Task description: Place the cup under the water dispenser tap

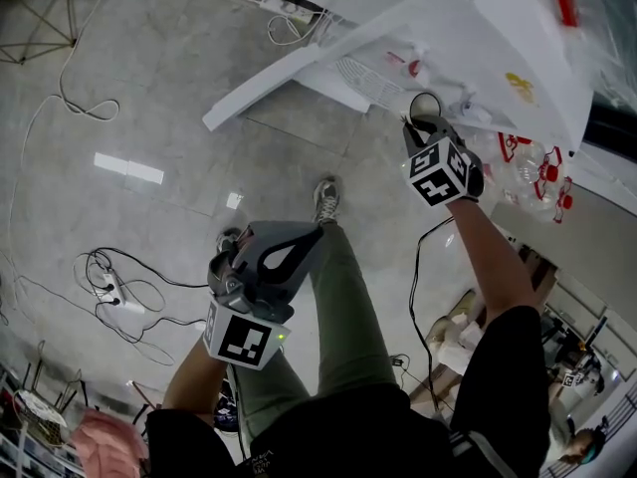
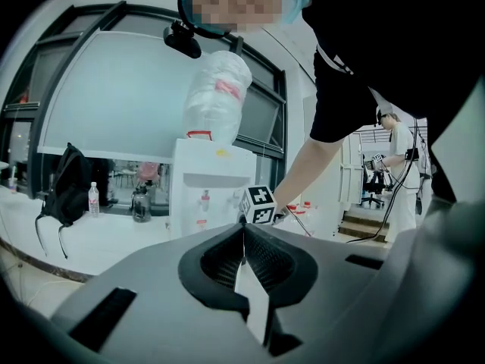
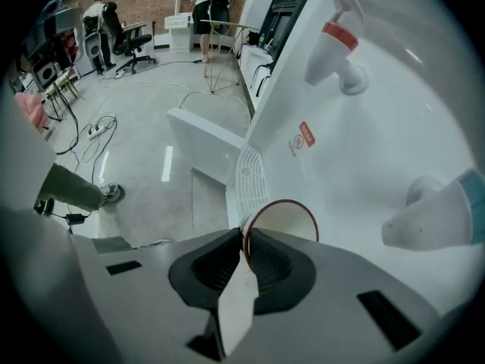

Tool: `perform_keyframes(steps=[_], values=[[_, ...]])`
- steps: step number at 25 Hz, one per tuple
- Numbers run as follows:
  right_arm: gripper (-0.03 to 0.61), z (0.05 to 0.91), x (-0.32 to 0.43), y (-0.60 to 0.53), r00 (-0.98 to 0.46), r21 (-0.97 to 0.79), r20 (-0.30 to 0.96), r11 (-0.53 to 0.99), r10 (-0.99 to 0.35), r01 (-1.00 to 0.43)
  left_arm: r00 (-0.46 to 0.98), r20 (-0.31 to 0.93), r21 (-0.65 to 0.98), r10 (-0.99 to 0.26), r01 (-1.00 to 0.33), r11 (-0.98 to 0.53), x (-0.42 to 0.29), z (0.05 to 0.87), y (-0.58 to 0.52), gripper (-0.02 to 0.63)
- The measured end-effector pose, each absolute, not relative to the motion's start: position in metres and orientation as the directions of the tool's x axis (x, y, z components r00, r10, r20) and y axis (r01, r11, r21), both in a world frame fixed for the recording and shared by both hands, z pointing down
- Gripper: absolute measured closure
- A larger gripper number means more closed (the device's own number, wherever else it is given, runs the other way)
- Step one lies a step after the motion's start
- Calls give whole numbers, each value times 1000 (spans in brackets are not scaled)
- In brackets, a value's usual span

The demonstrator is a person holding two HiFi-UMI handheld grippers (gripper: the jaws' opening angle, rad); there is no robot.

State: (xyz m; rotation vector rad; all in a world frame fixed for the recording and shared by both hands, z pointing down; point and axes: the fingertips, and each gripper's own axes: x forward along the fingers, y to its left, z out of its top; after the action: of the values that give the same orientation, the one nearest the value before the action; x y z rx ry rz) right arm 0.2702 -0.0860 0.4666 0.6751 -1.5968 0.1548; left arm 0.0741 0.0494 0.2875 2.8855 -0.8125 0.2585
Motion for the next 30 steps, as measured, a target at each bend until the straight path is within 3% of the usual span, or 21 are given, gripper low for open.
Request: perform_keyframes(steps=[10,18,22,30], values=[[517,476,273,-98,-4,275,949,831,-316,-483,843,222,95,-490,-519,-850,80,300,41,594],[514,477,274,-100,-4,330,922,791,-387,-515,850,208,90,-484,-509,-856,86,297,35,594],[443,474,279,-101,-4,349,910,772,-414,-532,850,228,87,-474,-503,-860,82,301,38,594],[439,454,281,-96,-28,381,873,716,-488,-585,858,221,93,-464,-492,-866,86,296,45,594]])
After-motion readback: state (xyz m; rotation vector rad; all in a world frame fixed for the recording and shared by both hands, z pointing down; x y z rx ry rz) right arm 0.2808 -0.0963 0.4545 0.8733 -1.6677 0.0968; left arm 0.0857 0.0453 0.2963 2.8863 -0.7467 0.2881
